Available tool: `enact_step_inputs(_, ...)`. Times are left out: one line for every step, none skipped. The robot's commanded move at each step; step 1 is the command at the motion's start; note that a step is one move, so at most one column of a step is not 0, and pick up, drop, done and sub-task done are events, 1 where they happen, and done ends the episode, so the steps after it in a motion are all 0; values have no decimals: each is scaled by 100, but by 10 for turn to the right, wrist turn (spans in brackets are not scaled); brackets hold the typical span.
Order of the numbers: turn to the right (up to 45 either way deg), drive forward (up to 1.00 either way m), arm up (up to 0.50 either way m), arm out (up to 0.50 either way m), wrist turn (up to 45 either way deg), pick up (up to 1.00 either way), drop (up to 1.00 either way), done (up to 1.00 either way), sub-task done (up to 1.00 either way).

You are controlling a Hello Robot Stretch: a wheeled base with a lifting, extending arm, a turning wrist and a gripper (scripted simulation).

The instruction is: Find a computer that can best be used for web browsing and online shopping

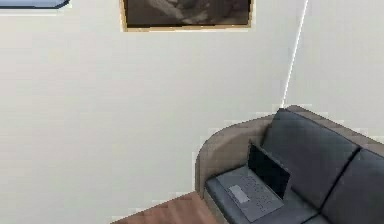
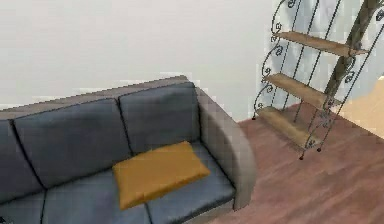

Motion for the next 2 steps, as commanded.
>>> enact_step_inputs(180,0,0,0,0,0,0,0,0)
enact_step_inputs(0,0,0,0,0,0,0,100,0)
